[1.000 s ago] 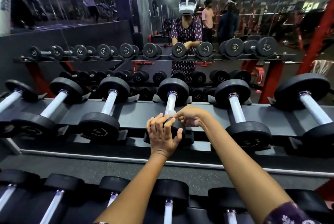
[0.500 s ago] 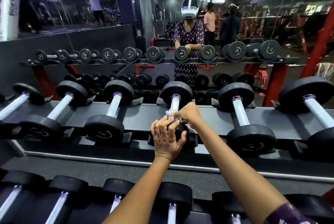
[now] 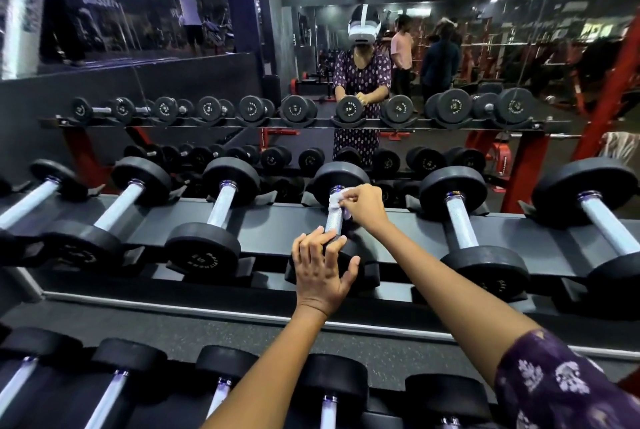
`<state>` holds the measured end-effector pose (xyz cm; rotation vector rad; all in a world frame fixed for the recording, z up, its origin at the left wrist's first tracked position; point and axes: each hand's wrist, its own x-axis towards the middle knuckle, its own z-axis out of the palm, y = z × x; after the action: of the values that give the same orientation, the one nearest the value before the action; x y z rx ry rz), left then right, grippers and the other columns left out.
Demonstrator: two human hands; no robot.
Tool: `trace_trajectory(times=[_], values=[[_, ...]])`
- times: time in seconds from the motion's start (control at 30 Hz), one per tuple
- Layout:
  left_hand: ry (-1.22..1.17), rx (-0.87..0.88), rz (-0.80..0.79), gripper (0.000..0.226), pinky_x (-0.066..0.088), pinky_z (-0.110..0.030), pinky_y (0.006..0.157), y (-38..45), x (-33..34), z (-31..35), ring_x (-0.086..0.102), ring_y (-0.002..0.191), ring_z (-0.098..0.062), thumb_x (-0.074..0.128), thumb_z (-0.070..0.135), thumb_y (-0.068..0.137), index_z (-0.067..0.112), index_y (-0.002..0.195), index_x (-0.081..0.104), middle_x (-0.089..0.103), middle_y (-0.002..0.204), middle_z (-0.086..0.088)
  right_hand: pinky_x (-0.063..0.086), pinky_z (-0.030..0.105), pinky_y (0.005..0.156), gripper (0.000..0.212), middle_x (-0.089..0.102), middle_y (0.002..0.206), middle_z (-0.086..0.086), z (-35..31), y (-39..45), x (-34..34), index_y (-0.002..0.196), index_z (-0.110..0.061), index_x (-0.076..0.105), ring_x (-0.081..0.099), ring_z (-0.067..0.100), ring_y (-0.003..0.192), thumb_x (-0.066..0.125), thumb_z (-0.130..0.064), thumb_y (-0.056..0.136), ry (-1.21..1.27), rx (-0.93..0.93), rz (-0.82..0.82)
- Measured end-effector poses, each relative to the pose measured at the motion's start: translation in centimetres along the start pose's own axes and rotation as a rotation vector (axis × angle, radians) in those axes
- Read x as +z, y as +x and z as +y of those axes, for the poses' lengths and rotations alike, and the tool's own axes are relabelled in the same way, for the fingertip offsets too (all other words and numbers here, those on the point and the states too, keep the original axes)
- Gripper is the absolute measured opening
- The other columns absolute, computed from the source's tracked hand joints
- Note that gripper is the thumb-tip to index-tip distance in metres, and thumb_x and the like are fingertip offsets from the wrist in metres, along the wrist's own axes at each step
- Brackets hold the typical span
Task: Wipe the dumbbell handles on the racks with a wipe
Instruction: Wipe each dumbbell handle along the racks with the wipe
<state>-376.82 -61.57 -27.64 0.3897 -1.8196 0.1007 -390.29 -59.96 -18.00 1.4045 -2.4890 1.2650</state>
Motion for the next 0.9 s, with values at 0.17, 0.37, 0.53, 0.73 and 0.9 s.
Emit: trace_trajectory(times=[0.17,0.37,0.53,0.73,0.9], values=[[-0.006,-0.007,0.003,0.038,0.034,-0.047,0.098,-0.1,0.1,-0.2,0.046,0.108,-0.025,0.030,0.051,0.100,0.019,0.109,0.048,0.045,0.116,-0.004,0.040,0.023,0.075,0.016,0.059,0.091,0.013,-0.1,-1.6,0.7,0.086,-0.002,0.074,0.058,0.026,0.089,0.063,-0.012,0.082,-0.181,-0.230,-0.224],[-0.023,0.001,0.001,0.037,0.034,-0.045,0.099,0.0,0.0,-0.1,0.047,0.111,-0.026,0.031,0.051,0.099,0.019,0.109,0.047,0.045,0.115,-0.003,0.031,0.021,0.071,0.021,0.056,0.089,0.011,-0.5,1.7,0.0,0.087,0.002,0.073,0.058,0.029,0.095,0.061,-0.015,0.085,-0.198,-0.136,-0.158],[-0.015,0.002,0.003,0.038,0.034,-0.046,0.098,-0.2,0.2,-0.3,0.047,0.110,-0.025,0.031,0.051,0.099,0.019,0.109,0.048,0.044,0.115,-0.003,0.035,0.019,0.072,0.024,0.065,0.092,0.012,-0.8,0.5,-0.1,0.101,0.000,0.069,0.061,0.026,0.090,0.063,-0.004,0.079,-0.227,-0.264,-0.208],[-0.018,0.006,0.009,0.038,0.033,-0.045,0.099,0.0,0.2,-0.2,0.047,0.112,-0.026,0.030,0.051,0.100,0.019,0.110,0.048,0.044,0.116,-0.004,0.037,0.031,0.066,0.015,0.052,0.074,0.019,-1.4,2.9,-0.8,0.081,0.004,0.069,0.053,0.035,0.077,0.056,-0.004,0.080,-0.400,-0.255,-0.303],[-0.001,0.043,-0.028,0.040,0.033,-0.045,0.101,-0.2,0.0,-0.8,0.046,0.112,-0.025,0.031,0.052,0.100,0.018,0.115,0.048,0.044,0.120,-0.005,0.030,0.026,0.074,0.022,0.052,0.102,0.015,-1.2,0.6,-0.1,0.103,-0.005,0.071,0.050,0.026,0.094,0.057,-0.010,0.087,-0.474,-0.452,-0.514]])
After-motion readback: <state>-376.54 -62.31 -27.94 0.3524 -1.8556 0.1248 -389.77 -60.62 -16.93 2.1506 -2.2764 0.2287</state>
